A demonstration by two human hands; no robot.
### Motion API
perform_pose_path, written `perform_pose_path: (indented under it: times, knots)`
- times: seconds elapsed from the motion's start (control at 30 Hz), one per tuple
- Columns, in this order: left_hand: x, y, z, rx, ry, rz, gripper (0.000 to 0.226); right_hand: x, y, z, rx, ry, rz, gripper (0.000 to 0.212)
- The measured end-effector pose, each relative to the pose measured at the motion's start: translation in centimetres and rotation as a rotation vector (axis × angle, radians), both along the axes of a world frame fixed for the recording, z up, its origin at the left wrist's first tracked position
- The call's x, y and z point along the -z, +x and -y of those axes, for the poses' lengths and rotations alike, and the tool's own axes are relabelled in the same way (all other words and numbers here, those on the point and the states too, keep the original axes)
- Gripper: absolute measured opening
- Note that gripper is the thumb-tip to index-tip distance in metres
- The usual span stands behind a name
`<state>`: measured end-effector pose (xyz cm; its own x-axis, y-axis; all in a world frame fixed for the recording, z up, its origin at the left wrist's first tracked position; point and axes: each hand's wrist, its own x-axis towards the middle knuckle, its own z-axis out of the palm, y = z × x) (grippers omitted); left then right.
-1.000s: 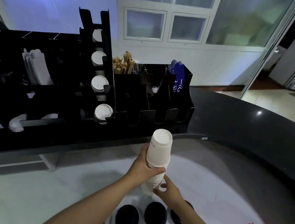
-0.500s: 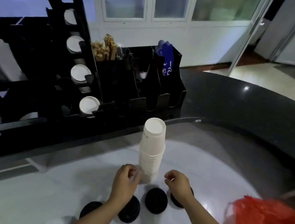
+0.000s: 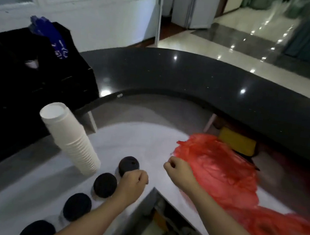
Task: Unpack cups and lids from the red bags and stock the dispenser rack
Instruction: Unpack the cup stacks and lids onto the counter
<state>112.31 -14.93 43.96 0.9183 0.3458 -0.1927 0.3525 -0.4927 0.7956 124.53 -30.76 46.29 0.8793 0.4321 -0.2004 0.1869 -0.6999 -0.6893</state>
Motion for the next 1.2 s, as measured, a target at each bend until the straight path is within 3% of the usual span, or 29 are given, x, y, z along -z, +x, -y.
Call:
perform_pose_path:
  times: [0.17, 0.37, 0.5, 0.57, 0.67, 0.77, 0.93, 1.07, 1.2]
  knots:
    - [-1.0, 4.6, 11.1, 0.13, 0.138, 0.0, 0.034, -2.4, 0.4, 13.9, 0.119, 0.049, 0.096, 0.037]
    - [-1.5, 8.4, 28.0, 0.292, 0.16, 0.289, 0.033, -3.7, -0.3, 34.2, 0.288, 0.072, 0.215, 0.031]
    - [-1.9, 9.3, 37.6, 0.514, 0.168, 0.461, 0.019, -2.7, -1.1, 44.6, 0.459, -0.055, 0.226, 0.031]
    - [-1.5, 9.4, 40.7, 0.669, 0.238, 0.514, 0.009, -1.6, -1.8, 47.7, 0.429, -0.124, 0.203, 0.029]
    - [-0.4, 9.5, 43.0, 0.875, 0.361, 0.472, 0.015, 0.6, -3.4, 50.4, 0.238, -0.284, 0.156, 0.021]
    - [1.5, 9.0, 43.1, 1.01, 0.556, 0.306, 0.032, 2.5, -5.2, 52.4, 0.215, -0.35, 0.106, 0.019]
    - [2.7, 8.3, 41.3, 1.031, 0.804, 0.111, 0.062, 4.2, -8.3, 54.6, 0.196, -0.361, 0.076, 0.017]
    - [2.2, 9.3, 41.0, 1.006, 0.857, -0.016, 0.097, 4.2, -8.6, 53.6, 0.061, -0.381, 0.242, 0.025]
    - [2.0, 11.3, 40.8, 1.017, 0.85, -0.058, 0.105, 2.5, -6.3, 48.8, -0.096, -0.404, 0.329, 0.029]
